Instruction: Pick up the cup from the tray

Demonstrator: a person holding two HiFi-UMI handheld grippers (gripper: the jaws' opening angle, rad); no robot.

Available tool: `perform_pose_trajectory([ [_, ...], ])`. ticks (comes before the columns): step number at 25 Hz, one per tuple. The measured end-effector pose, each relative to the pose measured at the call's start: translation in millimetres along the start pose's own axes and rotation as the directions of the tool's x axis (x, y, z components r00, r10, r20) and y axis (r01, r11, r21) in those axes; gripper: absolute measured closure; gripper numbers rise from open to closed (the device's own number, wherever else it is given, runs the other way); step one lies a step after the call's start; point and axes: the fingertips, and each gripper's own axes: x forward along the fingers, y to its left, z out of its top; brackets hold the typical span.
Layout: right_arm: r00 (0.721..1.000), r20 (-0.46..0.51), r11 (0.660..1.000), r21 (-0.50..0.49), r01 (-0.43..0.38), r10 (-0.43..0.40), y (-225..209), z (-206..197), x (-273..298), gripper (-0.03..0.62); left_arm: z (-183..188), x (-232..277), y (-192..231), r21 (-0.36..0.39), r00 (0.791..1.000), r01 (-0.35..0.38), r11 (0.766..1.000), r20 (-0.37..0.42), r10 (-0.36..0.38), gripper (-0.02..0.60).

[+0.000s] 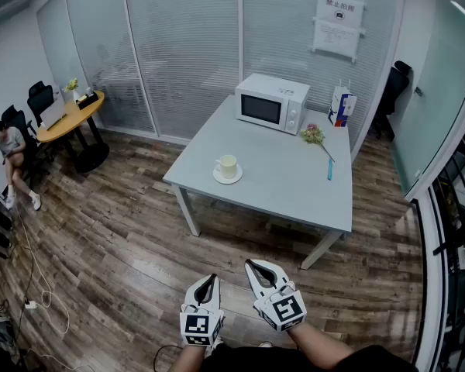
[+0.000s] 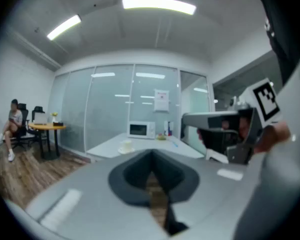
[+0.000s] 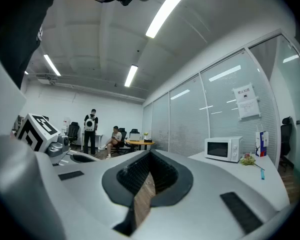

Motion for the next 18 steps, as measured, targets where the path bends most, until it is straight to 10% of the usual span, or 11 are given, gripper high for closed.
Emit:
perform_pose_trajectory([
  [18, 1.000, 0.017, 1.000, -0.019, -0.010, 0.010, 16.5, 9.7, 29.1, 0.605, 16.7, 0.4, 35.3, 0.019, 1.000, -0.006, 1.000, 0.027, 0.006, 0.578],
])
